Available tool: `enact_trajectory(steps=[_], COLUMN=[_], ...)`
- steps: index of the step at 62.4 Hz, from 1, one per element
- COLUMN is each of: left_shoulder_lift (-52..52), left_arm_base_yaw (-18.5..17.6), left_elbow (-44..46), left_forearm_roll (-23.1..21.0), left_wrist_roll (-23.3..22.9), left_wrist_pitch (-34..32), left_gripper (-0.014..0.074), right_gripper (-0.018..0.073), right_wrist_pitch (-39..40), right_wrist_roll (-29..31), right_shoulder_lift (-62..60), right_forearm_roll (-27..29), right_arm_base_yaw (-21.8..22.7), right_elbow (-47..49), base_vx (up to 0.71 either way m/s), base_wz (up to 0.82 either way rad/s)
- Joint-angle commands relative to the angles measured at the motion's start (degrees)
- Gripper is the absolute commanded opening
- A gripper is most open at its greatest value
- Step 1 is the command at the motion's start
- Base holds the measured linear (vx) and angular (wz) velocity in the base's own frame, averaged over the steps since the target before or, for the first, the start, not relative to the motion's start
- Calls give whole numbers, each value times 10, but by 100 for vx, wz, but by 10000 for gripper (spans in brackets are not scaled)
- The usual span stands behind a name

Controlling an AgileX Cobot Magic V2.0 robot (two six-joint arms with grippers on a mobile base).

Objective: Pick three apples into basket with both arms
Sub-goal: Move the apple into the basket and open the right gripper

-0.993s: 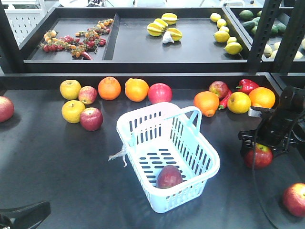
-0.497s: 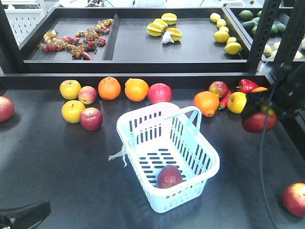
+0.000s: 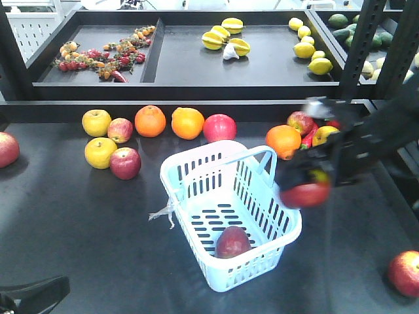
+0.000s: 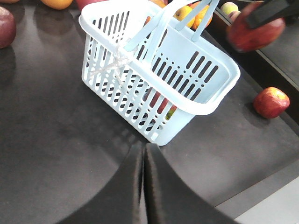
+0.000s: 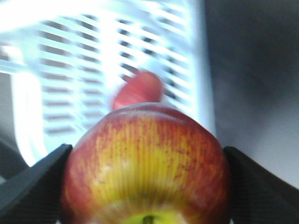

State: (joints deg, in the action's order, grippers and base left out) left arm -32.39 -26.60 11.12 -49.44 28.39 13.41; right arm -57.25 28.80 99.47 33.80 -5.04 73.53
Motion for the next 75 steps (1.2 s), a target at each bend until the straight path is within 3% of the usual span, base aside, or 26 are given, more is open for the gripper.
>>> enact_trajectory(steps=[1, 10, 17, 22, 37, 45, 54, 63, 69, 75], left_shoulder_lift=[-1, -1, -1, -1, -1, -1, -1, -1, -1, -1], left_arm_base_yaw=[-3, -3, -3, -3, -3, -3, -3, -3, -3, -3], left_elbow=[14, 14, 14, 14, 14, 14, 14, 14, 14, 14], left_forearm_roll=[-10, -10, -10, -10, -10, -10, -10, -10, -10, -10], left_wrist_roll=[-4, -4, -4, -4, -4, -4, -4, -4, -4, -4], left_wrist_pitch=[-24, -22, -20, -20, -20, -20, -20, -20, -20, -20], left_gripper=[-7, -7, -7, -7, -7, -7, -7, -7, -7, -7], right_gripper=[0, 27, 102, 200, 620, 712, 701, 632, 526, 358], right_wrist_pitch=[69, 119, 115, 114, 114, 114, 113, 84, 57, 42], right_wrist_roll=[12, 13, 17, 17, 18, 17, 17, 17, 6, -16], right_shoulder_lift=[-25, 0, 25, 36, 39, 39, 39, 36, 22, -4], right_forearm_roll=[41, 41, 43, 43, 38, 37, 37, 35, 11, -32], right_arm_base_yaw=[-44, -99, -105, -104, -104, -104, -104, -104, -104, -104], right_elbow=[7, 7, 7, 7, 7, 7, 7, 8, 9, 9], base_vx=[0, 0, 0, 0, 0, 0, 0, 0, 0, 0], base_wz=[0, 0, 0, 0, 0, 0, 0, 0, 0, 0])
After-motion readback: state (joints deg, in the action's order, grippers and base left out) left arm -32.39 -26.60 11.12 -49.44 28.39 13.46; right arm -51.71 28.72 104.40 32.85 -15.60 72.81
